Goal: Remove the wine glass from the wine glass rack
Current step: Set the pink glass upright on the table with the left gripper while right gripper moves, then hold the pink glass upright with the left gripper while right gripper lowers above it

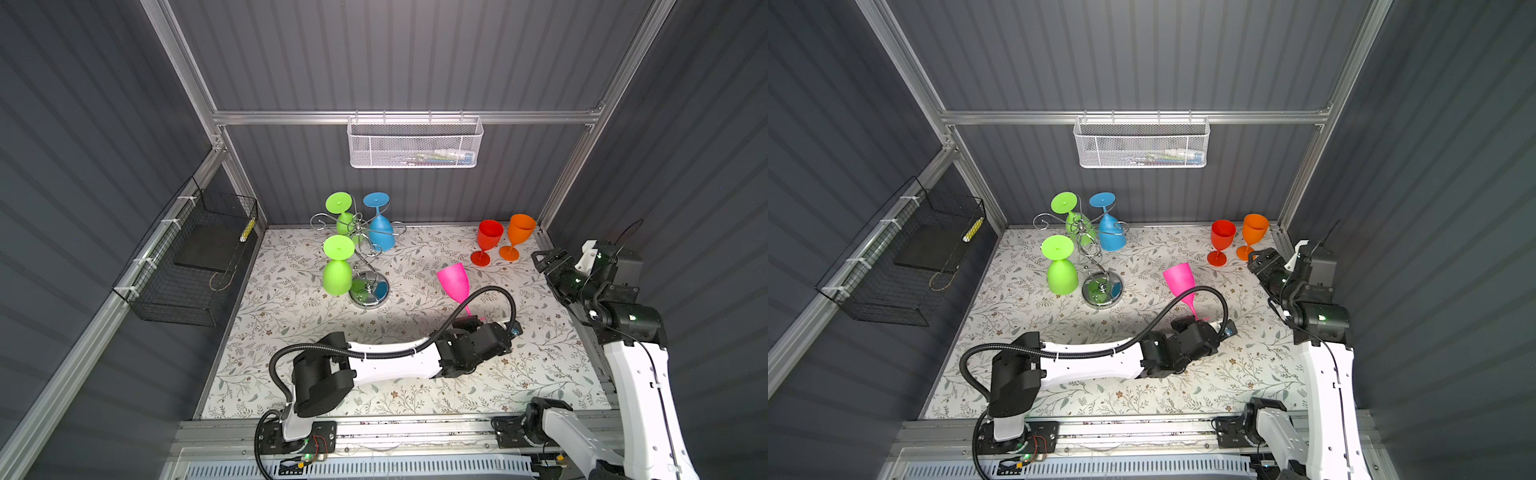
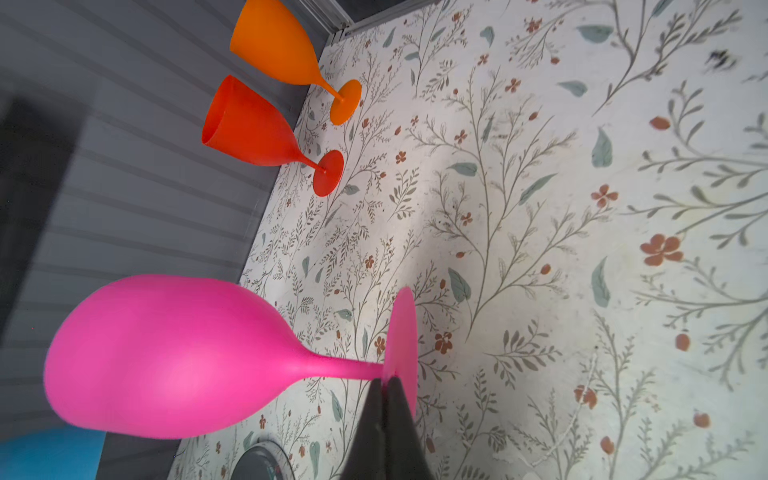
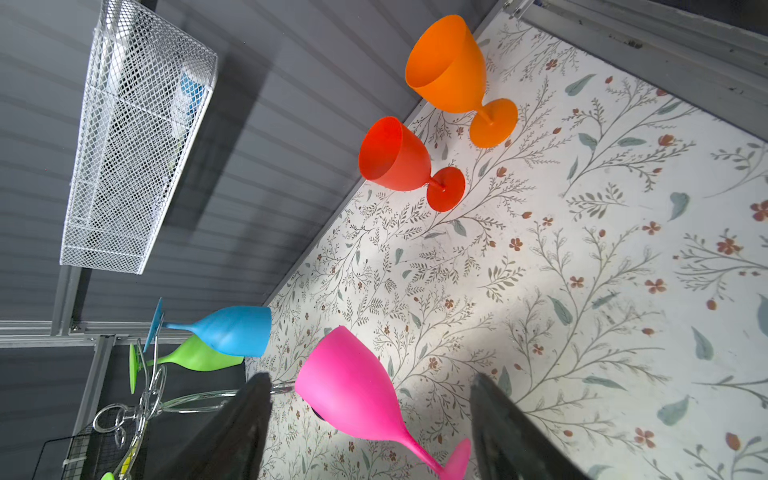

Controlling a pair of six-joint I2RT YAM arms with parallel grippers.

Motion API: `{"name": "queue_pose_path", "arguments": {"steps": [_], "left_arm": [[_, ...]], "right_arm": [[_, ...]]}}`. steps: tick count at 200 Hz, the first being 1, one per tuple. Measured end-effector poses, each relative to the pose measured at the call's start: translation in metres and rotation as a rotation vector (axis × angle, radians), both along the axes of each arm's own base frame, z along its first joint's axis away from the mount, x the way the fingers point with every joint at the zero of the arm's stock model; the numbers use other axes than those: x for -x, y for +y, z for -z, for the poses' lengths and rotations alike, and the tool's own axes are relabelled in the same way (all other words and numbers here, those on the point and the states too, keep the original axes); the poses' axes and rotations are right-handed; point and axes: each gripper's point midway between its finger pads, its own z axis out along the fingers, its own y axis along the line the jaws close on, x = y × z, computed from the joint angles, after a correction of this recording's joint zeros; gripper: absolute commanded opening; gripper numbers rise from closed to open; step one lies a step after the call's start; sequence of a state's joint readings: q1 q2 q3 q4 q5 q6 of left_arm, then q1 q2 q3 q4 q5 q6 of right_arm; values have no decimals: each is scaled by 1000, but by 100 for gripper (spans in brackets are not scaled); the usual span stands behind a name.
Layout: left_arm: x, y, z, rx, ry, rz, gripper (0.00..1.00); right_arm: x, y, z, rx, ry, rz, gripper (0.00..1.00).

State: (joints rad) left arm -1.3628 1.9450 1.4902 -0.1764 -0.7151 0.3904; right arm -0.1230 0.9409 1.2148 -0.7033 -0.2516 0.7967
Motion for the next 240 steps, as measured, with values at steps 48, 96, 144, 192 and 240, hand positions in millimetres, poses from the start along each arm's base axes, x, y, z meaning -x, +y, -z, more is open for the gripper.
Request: {"name": "queue_pose_path", "arguments": {"steps": [48, 96, 144, 192, 240], "left_arm": [[-9, 3, 5, -88, -163, -33, 0], [-22, 11, 27, -198, -311, -71, 0], [-30, 12, 59, -332, -451, -92, 0], [-36, 5, 41, -312, -552, -130, 0], [-37, 5, 30, -297, -582, -145, 0]], "right_arm": [[-13, 35, -36, 167, -24, -133, 74], [-41, 74, -47, 373, 25, -264, 73], [-60, 105, -40, 572, 109, -360, 69], [-67, 125, -31, 713, 170, -418, 67], [-76, 135, -11, 795, 258, -467, 64]]}}
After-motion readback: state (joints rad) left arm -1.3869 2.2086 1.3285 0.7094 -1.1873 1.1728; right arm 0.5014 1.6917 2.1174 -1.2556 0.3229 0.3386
